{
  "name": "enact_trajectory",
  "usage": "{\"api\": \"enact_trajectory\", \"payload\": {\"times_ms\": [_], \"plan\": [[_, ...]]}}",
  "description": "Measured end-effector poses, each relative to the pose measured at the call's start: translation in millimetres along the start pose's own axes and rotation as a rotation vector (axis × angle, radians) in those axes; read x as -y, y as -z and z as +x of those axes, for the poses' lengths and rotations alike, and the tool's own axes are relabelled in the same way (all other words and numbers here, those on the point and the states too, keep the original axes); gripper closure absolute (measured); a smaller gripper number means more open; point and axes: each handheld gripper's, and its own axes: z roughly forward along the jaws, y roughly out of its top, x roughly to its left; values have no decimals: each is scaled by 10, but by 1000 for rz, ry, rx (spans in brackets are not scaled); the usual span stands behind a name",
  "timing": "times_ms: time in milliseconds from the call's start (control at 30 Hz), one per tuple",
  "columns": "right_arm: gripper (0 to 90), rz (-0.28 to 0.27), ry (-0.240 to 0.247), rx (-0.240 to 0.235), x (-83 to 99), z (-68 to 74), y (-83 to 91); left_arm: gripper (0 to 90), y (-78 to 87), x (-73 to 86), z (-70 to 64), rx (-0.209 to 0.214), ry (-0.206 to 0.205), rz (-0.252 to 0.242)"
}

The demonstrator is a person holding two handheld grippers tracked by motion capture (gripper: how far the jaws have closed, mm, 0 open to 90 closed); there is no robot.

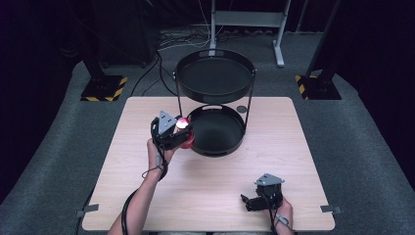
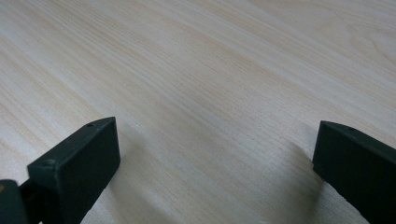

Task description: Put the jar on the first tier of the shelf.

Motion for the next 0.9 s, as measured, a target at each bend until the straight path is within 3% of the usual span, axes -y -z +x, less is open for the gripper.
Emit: {"api": "enact_trajectory", "payload": {"times_ms": [900], "plan": [[0,0,4,2,1,-1,1,485,-203,-53,-28,15,10,15]]}}
